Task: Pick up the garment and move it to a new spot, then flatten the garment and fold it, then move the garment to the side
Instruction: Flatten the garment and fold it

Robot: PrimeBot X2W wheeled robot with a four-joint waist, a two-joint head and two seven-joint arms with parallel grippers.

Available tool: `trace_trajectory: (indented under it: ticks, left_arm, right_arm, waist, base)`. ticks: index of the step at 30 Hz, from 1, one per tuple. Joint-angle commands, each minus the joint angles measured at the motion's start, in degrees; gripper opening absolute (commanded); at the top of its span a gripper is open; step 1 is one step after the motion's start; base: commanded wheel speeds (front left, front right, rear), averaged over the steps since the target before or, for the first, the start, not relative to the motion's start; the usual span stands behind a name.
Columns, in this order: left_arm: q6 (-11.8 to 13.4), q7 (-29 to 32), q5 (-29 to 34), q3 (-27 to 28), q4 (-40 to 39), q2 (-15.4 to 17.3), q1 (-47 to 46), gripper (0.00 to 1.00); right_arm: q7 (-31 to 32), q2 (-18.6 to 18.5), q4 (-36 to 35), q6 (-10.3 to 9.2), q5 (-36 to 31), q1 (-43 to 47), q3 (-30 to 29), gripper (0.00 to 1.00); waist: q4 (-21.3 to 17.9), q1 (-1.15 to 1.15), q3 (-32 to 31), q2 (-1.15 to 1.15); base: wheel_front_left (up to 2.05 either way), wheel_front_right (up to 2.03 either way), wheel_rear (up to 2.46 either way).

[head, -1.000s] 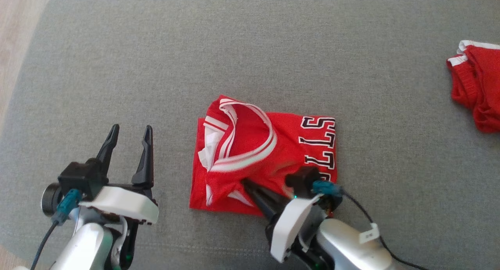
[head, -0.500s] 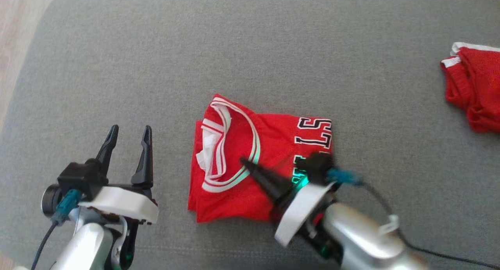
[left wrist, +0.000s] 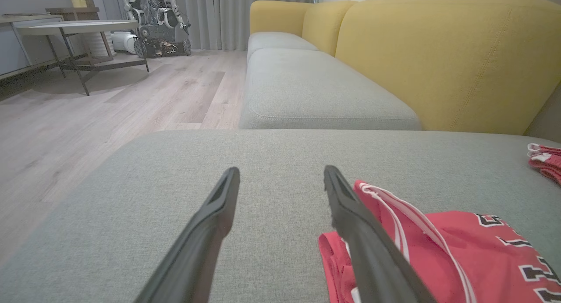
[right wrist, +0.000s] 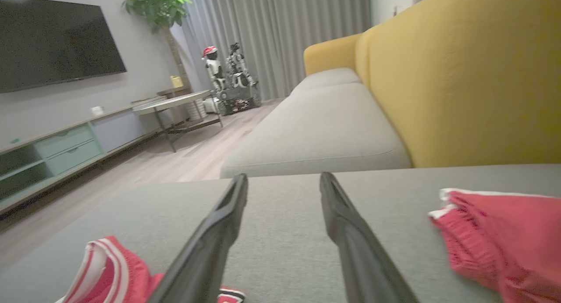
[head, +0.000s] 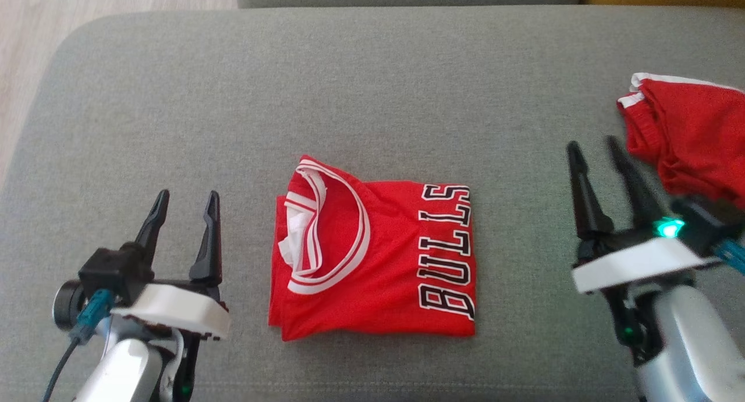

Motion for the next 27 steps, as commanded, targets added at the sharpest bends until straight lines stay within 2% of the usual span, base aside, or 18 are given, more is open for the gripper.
trace_trajectory:
  ticks: [1,5,11,27]
  left_arm:
    - [0.39,-0.06,0.31,2.80,-2.11,1.87,-1.42,1.00]
    - [0.84,0.21,0.51,2.97,-2.92,2.61,-0.77,1.00]
    - [1.61,0.61,0.56,2.89,-3.92,3.39,1.41,1.00]
    - [2.71,1.95,-0.29,2.24,-5.49,4.63,6.82,1.00]
  right_arm:
    - [1.03,1.13,-3.72,-0.05,-2.12,0.40,-0.81,1.00]
    - [5.12,3.63,-10.58,-0.05,-7.53,5.28,-6.37,1.00]
    - [9.13,5.34,-16.90,-0.05,-10.21,10.90,-9.04,1.00]
    - [11.72,6.46,-19.29,-0.05,-10.25,17.30,-10.57,1.00]
  waist:
    - [-0.25,0.00,-0.43,0.00]
    - [-0.67,0.00,-1.67,0.00]
    - [-1.31,0.00,-4.09,0.00]
    - [-1.04,0.00,-8.92,0.00]
  base:
    - [0.00,0.00,0.00]
    - [0.00,0.00,0.00]
    - [0.00,0.00,0.00]
    - [0.00,0.00,0.00]
